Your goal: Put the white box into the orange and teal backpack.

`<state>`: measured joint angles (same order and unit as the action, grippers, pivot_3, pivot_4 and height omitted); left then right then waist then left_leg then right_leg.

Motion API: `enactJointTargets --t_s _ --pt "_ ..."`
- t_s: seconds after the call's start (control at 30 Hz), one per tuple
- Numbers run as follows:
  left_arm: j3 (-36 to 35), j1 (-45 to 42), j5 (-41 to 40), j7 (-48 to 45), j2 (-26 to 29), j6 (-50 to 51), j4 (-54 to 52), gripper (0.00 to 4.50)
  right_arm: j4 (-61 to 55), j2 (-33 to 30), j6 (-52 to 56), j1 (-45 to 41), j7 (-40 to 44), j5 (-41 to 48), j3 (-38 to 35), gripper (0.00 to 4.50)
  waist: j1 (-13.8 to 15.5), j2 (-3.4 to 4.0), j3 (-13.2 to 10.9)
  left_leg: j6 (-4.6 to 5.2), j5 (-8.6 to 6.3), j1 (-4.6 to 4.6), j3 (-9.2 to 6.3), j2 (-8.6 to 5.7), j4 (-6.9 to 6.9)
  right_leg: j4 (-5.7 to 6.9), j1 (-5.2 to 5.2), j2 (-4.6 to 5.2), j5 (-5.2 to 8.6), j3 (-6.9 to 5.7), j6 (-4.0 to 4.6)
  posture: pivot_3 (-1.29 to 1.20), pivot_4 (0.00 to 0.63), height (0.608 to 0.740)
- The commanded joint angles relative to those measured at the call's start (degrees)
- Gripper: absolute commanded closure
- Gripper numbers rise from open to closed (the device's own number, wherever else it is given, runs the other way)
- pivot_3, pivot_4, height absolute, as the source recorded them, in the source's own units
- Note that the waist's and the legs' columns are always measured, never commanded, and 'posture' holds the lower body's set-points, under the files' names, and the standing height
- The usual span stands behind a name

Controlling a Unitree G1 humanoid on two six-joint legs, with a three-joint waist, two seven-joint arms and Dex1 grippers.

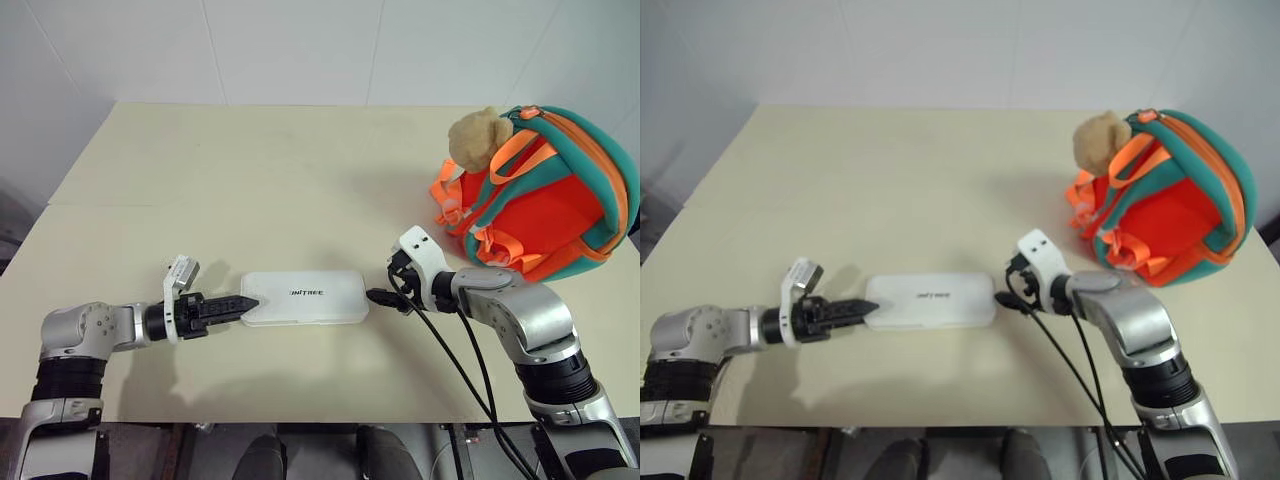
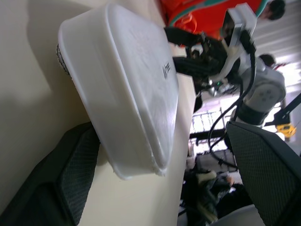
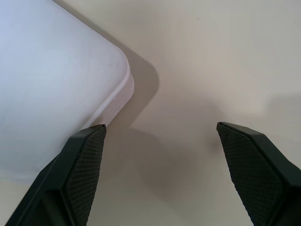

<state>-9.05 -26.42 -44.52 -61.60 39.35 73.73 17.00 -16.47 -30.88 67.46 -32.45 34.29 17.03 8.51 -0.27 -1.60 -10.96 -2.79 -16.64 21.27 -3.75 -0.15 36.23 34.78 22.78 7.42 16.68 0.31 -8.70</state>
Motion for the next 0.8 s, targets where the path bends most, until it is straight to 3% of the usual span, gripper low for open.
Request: enactJointTargets --t_s 0.03,0.23,0.8 --pt "0.9 -0.3 1.1 1.1 -0.6 -0.4 2.1 0.04 -2.2 -0.6 -0.7 -0.3 -0.1 0.9 -1.0 0.0 0.1 0.0 0.0 -0.01 0.0 0.0 0.0 0.0 0.0 0.0 0.0 0.0 0.0 0.0 0.0 0.0 0.15 0.74" --pt "3.8 -1.6 3.3 -1.1 0.5 -2.8 4.5 0.04 -1.9 -0.5 -1.0 -0.5 -0.1 0.8 -0.6 0.0 0.2 0.01 0.0 -0.03 0.02 -0.01 -0.02 -0.01 0.01 0.03 0.0 0.0 -0.01 0.0 0.01 0.0 0.15 0.74" --pt "15.0 -15.7 16.0 -12.7 2.1 -17.9 28.1 0.04 -2.1 -1.1 -1.8 -0.3 0.3 0.8 -0.2 0.0 0.1 0.04 0.0 -0.11 0.53 -0.12 -0.1 -0.01 -0.06 0.05 -0.1 -0.04 -0.46 -0.08 0.23 0.0 0.15 0.74"
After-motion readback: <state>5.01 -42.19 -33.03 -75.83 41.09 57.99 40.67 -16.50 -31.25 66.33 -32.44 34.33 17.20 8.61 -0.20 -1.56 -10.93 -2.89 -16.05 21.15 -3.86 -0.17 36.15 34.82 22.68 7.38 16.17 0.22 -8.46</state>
